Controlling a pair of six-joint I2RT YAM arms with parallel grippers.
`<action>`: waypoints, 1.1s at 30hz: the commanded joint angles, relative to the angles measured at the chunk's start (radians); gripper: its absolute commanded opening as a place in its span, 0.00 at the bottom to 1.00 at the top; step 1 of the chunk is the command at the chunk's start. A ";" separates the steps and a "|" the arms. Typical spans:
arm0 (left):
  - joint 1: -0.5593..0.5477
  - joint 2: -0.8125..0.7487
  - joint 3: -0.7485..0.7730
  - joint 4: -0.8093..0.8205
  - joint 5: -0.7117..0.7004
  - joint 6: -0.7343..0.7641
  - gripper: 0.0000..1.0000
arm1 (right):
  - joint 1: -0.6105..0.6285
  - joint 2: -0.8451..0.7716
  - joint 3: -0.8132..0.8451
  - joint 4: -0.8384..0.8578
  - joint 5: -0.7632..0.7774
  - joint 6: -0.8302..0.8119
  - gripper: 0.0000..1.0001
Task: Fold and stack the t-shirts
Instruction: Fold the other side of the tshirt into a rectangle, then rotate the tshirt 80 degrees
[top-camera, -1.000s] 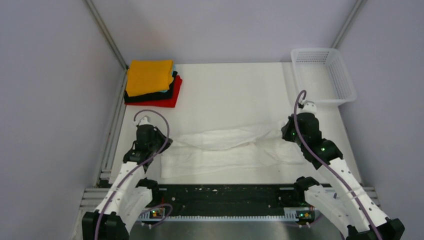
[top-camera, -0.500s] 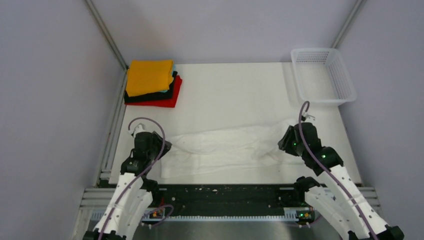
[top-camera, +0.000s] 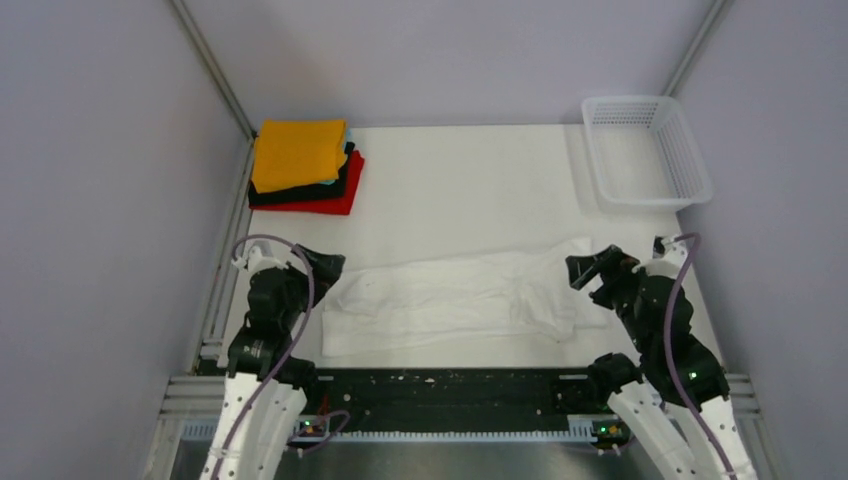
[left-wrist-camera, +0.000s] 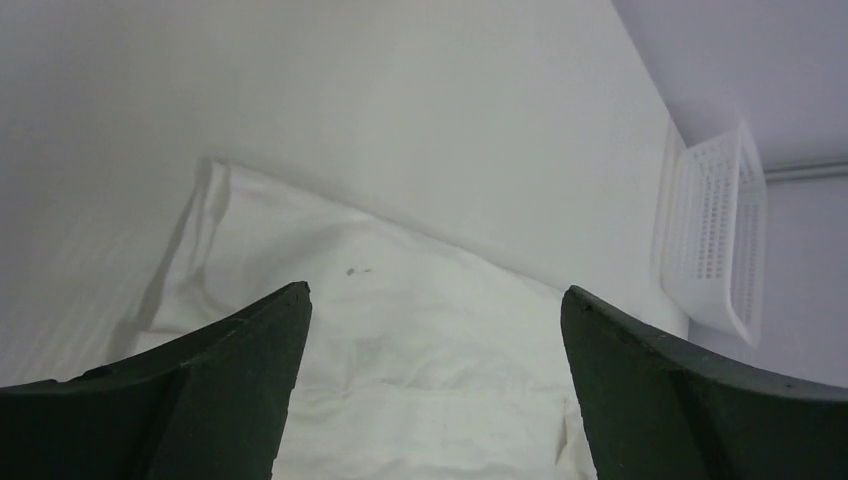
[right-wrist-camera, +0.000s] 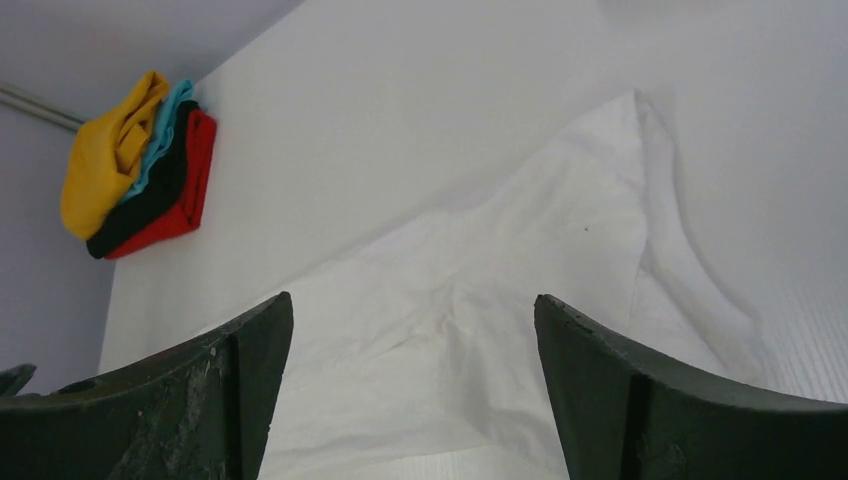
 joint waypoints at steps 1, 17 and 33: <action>-0.003 0.258 0.058 0.256 0.288 0.058 0.99 | 0.005 0.120 -0.036 0.214 -0.193 -0.054 0.89; -0.065 0.636 0.029 -0.091 -0.098 0.092 0.99 | 0.002 0.657 -0.277 0.526 -0.138 0.045 0.90; -0.065 0.682 0.028 -0.071 -0.062 0.063 0.99 | -0.095 0.962 -0.223 0.842 -0.035 0.018 0.92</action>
